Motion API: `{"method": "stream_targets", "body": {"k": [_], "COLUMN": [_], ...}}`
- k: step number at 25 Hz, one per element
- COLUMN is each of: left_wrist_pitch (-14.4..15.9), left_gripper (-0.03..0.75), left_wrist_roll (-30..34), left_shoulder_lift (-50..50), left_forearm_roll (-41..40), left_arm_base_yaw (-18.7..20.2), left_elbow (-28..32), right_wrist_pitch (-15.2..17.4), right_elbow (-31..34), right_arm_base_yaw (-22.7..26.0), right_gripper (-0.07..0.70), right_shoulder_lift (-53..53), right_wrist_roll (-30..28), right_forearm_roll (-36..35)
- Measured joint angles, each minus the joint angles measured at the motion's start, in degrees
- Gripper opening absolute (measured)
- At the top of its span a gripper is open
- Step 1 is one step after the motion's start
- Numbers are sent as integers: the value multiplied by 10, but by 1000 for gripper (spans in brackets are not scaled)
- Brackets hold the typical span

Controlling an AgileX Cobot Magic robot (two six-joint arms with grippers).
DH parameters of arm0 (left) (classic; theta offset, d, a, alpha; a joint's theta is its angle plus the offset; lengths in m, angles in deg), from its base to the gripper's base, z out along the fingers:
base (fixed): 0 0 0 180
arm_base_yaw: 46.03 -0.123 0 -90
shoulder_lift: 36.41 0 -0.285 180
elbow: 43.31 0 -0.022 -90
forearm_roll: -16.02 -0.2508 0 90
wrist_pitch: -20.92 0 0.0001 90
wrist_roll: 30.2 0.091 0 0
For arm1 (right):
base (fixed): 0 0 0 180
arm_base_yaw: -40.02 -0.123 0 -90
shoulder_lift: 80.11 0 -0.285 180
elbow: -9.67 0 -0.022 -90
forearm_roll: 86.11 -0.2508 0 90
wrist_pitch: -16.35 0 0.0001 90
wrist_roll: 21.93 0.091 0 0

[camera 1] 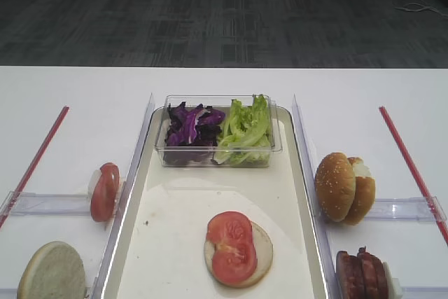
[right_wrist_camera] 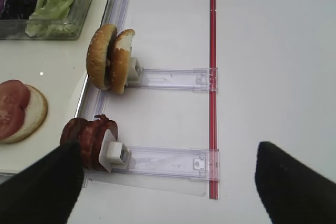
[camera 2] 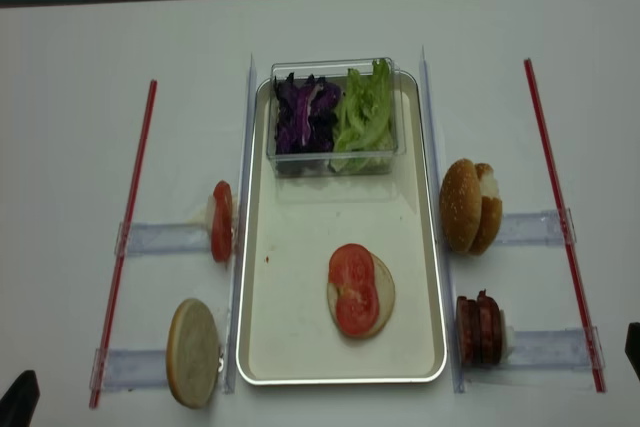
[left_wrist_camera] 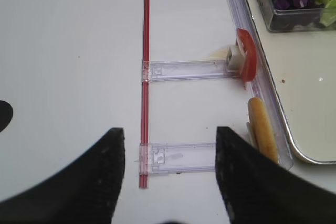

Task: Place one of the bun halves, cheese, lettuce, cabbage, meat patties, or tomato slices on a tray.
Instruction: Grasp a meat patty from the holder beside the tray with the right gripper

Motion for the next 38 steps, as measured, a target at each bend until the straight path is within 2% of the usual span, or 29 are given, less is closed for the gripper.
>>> {"method": "stream_targets", "body": {"k": [13,22,30,38], "left_wrist_pitch": [0,0,0,0], "left_gripper": [399,399,399,399], "left_wrist_roll": [0,0,0,0], "left_shoulder_lift": [0,0,0,0], "left_forearm_roll": [0,0,0,0], "left_arm_base_yaw": [0,0,0,0], "left_elbow": [0,0,0,0], "right_wrist_pitch": [0,0,0,-3], "right_elbow": [0,0,0,0], "right_arm_base_yaw": [0,0,-24,-26], "right_gripper": [647,559,552,551], "right_shoulder_lift": [-87,-138,-206,-274], "right_wrist_roll": [11,12,-2,-2], "right_forearm_roll": [1,2,2,2]}}
